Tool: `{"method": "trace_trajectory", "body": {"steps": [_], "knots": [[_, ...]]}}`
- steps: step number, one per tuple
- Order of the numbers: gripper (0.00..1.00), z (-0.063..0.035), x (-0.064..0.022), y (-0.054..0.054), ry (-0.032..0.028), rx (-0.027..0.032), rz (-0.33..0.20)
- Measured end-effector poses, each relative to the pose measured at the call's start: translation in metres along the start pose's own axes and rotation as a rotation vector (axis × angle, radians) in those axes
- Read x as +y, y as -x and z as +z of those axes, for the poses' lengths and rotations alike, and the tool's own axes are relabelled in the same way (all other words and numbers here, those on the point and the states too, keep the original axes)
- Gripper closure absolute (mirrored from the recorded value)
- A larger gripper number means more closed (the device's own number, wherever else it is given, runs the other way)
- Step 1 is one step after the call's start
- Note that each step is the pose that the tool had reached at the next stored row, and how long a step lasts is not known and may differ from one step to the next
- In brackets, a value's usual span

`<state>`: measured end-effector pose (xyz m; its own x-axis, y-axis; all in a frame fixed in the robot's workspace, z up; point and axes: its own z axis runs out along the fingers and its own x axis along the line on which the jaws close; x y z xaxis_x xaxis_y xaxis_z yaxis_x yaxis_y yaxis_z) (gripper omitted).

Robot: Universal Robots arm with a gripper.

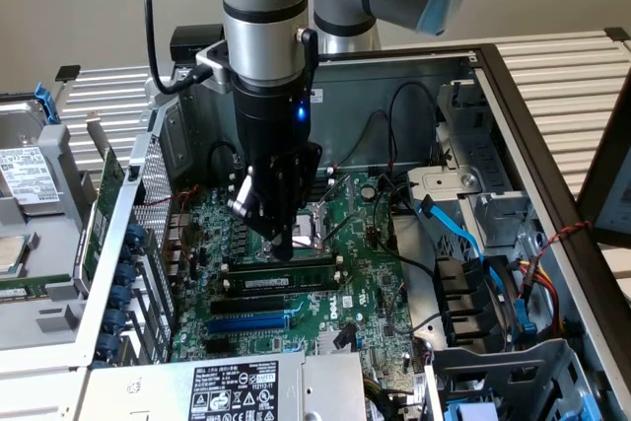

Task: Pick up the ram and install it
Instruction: 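Press down the ram until it locks into place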

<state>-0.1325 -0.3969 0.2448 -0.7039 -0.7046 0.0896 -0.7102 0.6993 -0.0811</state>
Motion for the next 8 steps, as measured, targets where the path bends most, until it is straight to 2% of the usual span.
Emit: {"method": "trace_trajectory", "body": {"steps": [8], "knots": [[0.9,0.0001,0.0,0.0001,-0.0134,-0.014,0.079]]}}
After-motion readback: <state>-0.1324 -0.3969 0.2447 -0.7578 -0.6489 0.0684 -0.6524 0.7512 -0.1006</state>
